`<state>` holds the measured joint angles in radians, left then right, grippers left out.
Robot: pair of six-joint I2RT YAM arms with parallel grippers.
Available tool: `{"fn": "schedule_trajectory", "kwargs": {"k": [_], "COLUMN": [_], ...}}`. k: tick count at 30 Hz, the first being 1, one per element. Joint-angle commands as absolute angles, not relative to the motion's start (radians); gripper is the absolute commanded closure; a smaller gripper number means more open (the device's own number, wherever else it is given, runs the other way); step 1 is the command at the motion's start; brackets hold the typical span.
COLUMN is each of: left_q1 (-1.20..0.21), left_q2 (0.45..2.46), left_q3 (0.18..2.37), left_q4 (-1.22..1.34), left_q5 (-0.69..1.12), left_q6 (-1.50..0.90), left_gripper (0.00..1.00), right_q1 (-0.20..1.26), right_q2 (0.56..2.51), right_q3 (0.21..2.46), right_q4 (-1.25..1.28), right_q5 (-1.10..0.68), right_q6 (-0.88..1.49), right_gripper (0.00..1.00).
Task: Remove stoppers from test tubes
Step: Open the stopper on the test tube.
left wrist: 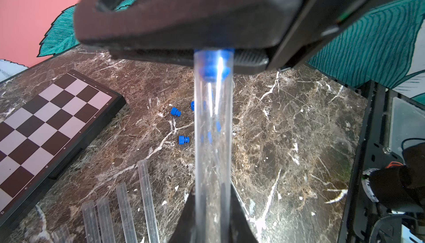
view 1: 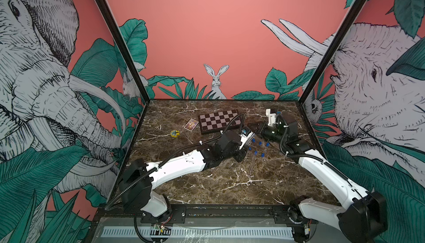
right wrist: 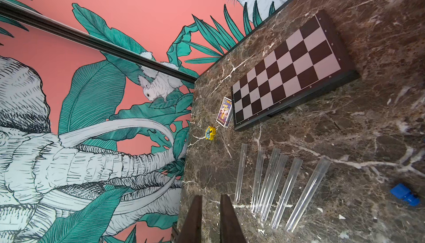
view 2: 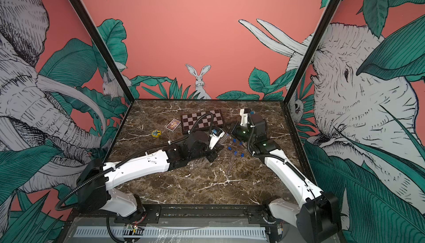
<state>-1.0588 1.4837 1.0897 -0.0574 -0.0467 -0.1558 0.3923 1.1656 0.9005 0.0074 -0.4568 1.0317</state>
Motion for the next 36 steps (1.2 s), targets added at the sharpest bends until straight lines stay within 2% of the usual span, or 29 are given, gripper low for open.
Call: {"fn": "schedule_trajectory", "kwargs": {"k": [1,7,16,21,30,36], "left_q1": [-1.058,-1.059,-1.058,-1.056,-0.991,-0.988], "left_q2": [1.457,1.428,1.425,1.453,1.639,1.769], "left_q3": [1.103,1.154,1.161,1.136,1.167,1.209], "left_q4": [-0.149,-0.187,-0.195,-0.194,-0.208,-0.212], "left_q5": [-0.064,-0.042,-0.046,-0.098,-0.059,-0.086], "left_q6": [-0.147,-0.145,-0.139,-0.178,-0.286,-0.333], "left_gripper": [1.0,1.0,1.0,1.0,1.0,1.0], "right_q1": [0.392,0.447,0.449,0.445,0.437,0.427], "right_q2": [1.134,1.094,1.088,1.048,0.97,0.971], "right_q3": [0.946,0.972,0.941,0.95,0.839,0.713], "right_q4": [0.002,-0.123,-0.037,-0.083,-0.144,-0.096], "right_q5": [-0.356,-0.173,-0.185,-0.096,0.105,0.126], "right_q6": [0.956,0.741,0.791,0.732,0.62,0.612], "right_gripper": [1.0,1.0,1.0,1.0,1.0,1.0]}}
